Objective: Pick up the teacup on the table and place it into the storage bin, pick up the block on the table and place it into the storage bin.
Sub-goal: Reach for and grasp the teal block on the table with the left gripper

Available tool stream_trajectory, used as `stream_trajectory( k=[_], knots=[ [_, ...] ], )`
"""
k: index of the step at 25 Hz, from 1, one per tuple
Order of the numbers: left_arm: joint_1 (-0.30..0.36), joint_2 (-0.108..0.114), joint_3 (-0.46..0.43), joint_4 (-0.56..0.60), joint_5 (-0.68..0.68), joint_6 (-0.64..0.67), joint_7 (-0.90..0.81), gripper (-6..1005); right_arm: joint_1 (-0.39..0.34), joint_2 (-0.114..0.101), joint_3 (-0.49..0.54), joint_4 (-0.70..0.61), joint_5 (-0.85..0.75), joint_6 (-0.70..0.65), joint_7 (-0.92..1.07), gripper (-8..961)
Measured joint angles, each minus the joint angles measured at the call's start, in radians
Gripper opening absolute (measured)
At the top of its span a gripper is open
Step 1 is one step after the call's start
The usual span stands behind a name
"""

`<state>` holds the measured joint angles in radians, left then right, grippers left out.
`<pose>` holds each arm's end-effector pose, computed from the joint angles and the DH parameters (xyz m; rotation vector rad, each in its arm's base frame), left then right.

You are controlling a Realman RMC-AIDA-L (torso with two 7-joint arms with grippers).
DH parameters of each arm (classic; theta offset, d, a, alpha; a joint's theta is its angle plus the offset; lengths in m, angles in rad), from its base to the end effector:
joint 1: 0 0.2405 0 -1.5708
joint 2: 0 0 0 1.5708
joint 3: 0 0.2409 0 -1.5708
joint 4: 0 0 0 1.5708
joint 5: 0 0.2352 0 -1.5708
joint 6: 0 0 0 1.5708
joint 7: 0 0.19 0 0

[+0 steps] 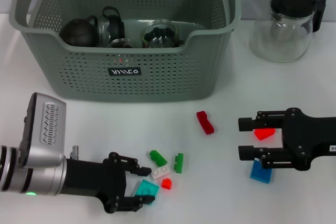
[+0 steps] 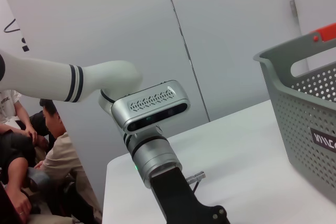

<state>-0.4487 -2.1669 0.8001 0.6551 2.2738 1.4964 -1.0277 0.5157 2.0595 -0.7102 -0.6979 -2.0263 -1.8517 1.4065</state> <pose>-0.2888 0.2944 -0.1019 -3.0054 -0.2165 -0.3007 0.2265 0.3131 -0.0195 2.9778 -0.5536 -0.8291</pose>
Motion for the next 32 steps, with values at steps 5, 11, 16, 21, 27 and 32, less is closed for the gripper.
stream_trajectory(
  k=[5,11,16,21,27,32],
  knots=[
    [0.006,-0.001,0.002,0.001,0.019,0.008,-0.003,560,-0.001,-0.001,0.000,0.000,0.000,-0.001,0.000,685],
    [0.014,-0.001,-0.007,0.008,0.022,0.017,-0.005,559,-0.002,-0.002,0.000,0.000,0.000,-0.002,0.001,685],
    [0.020,-0.001,-0.012,0.024,0.014,0.051,-0.005,553,-0.002,-0.002,0.001,0.000,0.000,-0.003,0.002,685],
    [0.028,-0.002,-0.015,0.035,0.012,0.061,-0.005,553,-0.002,-0.002,0.003,0.000,0.000,-0.003,0.002,685],
    [0.043,-0.002,-0.051,0.039,0.014,0.069,-0.011,555,0.000,-0.002,0.003,0.000,0.000,-0.003,0.003,684],
    [0.059,-0.007,-0.056,0.042,0.004,0.088,0.000,556,0.003,-0.002,0.003,0.000,0.000,-0.003,0.003,684]
  ],
)
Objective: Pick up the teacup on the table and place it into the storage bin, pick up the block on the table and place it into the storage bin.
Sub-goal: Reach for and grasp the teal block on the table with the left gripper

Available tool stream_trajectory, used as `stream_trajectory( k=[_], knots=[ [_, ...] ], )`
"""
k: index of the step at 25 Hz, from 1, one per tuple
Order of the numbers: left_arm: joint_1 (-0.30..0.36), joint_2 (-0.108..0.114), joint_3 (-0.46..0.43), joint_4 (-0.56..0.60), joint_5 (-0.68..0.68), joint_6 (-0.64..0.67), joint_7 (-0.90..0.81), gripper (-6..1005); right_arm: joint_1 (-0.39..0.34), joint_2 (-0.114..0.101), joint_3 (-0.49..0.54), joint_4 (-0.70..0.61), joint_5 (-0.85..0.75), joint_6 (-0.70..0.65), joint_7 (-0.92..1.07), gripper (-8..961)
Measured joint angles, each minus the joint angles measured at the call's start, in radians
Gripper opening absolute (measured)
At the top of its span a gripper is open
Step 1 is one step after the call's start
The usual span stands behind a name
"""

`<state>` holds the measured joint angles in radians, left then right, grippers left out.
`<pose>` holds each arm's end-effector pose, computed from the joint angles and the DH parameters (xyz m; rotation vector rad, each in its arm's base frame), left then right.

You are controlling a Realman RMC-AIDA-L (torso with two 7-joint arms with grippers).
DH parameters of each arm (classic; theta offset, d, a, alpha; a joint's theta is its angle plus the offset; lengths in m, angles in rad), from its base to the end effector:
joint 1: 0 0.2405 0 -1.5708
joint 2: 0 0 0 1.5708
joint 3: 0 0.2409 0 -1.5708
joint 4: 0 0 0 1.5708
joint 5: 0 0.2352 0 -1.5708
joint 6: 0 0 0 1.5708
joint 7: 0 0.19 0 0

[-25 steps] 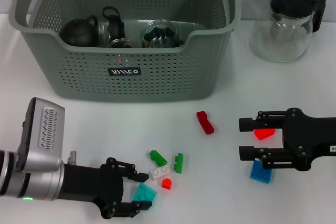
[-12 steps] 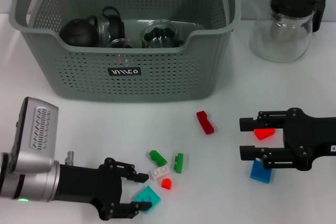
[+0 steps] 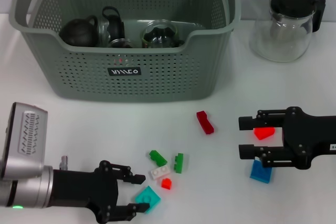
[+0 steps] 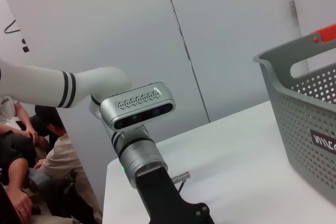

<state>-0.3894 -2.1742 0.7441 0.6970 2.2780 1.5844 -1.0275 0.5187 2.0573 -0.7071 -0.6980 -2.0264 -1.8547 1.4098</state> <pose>-0.2951 0.2760 -0.0898 -2.9901 -0.2883 -0.3831 0.2259 0.3138 -0.0182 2.9769 -0.5533 -0.8304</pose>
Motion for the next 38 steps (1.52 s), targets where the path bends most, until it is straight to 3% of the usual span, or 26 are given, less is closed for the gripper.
stream_trajectory(
  k=[15,25,38],
  knots=[
    [0.040,-0.004,-0.020,-0.103,-0.085,-0.002,0.265,560,0.002,0.000,0.004,0.000,0.000,-0.001,-0.002,684],
    [0.040,-0.004,-0.026,-0.161,-0.085,-0.064,0.320,560,-0.002,0.000,0.005,0.000,0.000,-0.001,-0.006,684],
    [0.043,0.002,-0.118,-0.162,-0.087,-0.076,0.359,559,-0.002,-0.002,0.008,0.009,0.000,-0.002,-0.008,684]
  ],
)
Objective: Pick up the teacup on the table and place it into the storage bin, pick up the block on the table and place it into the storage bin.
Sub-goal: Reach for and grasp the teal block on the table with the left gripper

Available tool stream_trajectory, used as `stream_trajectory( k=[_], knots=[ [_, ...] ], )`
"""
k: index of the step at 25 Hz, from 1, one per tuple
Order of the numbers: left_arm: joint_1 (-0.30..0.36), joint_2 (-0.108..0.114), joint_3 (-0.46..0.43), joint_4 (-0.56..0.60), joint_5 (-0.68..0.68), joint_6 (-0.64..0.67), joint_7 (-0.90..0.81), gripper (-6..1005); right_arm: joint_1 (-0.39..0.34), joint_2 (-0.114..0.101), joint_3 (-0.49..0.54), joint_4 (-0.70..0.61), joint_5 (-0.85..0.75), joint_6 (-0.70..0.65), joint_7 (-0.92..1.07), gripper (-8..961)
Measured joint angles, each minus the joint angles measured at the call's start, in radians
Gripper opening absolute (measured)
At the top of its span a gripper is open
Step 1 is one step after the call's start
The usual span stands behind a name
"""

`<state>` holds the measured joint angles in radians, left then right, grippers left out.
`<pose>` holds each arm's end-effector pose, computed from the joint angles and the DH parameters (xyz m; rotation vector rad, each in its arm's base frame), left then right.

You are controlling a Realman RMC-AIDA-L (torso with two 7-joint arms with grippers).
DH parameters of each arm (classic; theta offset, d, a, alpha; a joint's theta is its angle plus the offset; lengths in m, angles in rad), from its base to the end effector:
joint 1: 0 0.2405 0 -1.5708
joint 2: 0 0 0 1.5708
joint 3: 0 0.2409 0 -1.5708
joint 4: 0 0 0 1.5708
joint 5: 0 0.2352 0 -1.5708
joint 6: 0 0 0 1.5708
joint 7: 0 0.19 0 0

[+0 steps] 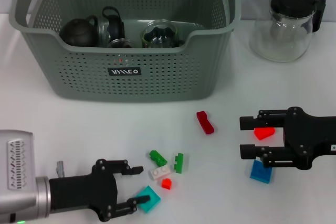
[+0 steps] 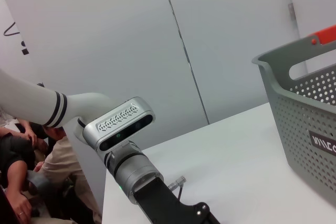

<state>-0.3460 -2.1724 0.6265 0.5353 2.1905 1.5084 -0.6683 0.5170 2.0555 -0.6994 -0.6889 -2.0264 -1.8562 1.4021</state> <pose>-0.3119 0.2649 -0.1016 -2.8062 -0.0869 -0.4773 0.2274 0.3131 -0.0178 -2.9738 0.5566 0.8413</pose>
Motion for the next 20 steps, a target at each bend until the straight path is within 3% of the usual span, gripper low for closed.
stream_trajectory(
  k=[6,20],
  knots=[
    [0.002,0.000,-0.014,-0.004,0.001,0.037,0.010,559,-0.002,-0.002,0.000,0.000,0.000,-0.003,0.002,684],
    [0.017,-0.006,-0.011,-0.079,0.000,-0.009,0.152,559,-0.002,-0.002,0.000,0.000,0.000,-0.005,0.000,684]
  ],
)
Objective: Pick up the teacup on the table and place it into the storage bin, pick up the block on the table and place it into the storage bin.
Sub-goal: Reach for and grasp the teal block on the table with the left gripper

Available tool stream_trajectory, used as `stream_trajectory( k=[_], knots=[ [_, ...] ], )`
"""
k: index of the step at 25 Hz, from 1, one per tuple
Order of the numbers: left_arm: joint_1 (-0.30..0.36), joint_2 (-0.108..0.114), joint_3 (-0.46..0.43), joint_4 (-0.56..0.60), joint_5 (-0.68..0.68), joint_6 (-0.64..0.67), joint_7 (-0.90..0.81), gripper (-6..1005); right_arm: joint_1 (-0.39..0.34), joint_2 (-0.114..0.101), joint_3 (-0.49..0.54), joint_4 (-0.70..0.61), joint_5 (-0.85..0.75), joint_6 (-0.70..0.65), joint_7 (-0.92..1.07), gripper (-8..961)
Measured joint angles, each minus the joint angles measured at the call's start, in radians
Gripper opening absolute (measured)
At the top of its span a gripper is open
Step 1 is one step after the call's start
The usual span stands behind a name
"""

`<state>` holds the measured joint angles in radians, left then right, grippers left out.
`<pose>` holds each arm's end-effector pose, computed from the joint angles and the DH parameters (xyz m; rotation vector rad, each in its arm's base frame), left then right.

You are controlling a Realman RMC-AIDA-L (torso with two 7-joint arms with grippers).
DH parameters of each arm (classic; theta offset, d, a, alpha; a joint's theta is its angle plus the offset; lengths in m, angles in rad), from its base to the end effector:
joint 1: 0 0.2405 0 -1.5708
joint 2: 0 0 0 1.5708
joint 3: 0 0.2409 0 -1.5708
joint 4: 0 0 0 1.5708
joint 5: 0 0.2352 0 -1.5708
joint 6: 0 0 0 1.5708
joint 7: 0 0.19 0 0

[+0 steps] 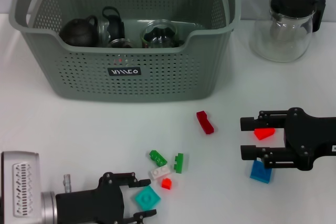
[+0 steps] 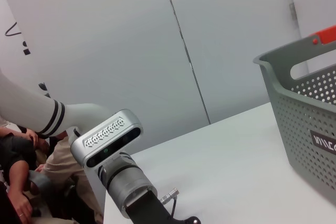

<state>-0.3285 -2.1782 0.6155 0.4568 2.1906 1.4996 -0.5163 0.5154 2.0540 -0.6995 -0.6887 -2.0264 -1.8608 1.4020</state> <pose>-0.3125 0.2462 -0.1179 -2.8003 0.0152 -0.5052 0.2278 0.3121 -0.0172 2.9733 -0.5567 -0.8419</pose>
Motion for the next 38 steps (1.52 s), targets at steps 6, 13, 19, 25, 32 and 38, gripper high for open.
stream_trajectory(
  k=[6,13,19,25,32,38],
  knots=[
    [0.000,0.000,-0.010,-0.012,-0.001,-0.029,0.014,560,0.000,0.000,0.000,0.000,0.000,0.000,0.002,684],
    [0.001,0.006,-0.056,-0.005,0.002,-0.020,0.014,559,0.002,0.000,0.000,0.000,0.000,0.000,0.003,684],
    [0.002,0.006,-0.058,-0.008,0.008,-0.019,0.007,560,0.006,0.000,0.000,0.000,0.000,0.000,0.005,684],
    [-0.003,0.006,-0.050,-0.019,0.009,-0.019,-0.018,559,0.009,0.000,0.000,0.000,0.000,0.000,0.006,684],
    [-0.015,0.008,-0.039,-0.020,0.012,-0.027,-0.095,552,0.007,0.000,0.000,0.000,0.000,0.000,0.006,686],
    [-0.022,0.009,-0.036,-0.019,0.012,-0.029,-0.138,549,0.004,0.000,0.000,0.000,0.000,0.000,0.004,685]
  ],
)
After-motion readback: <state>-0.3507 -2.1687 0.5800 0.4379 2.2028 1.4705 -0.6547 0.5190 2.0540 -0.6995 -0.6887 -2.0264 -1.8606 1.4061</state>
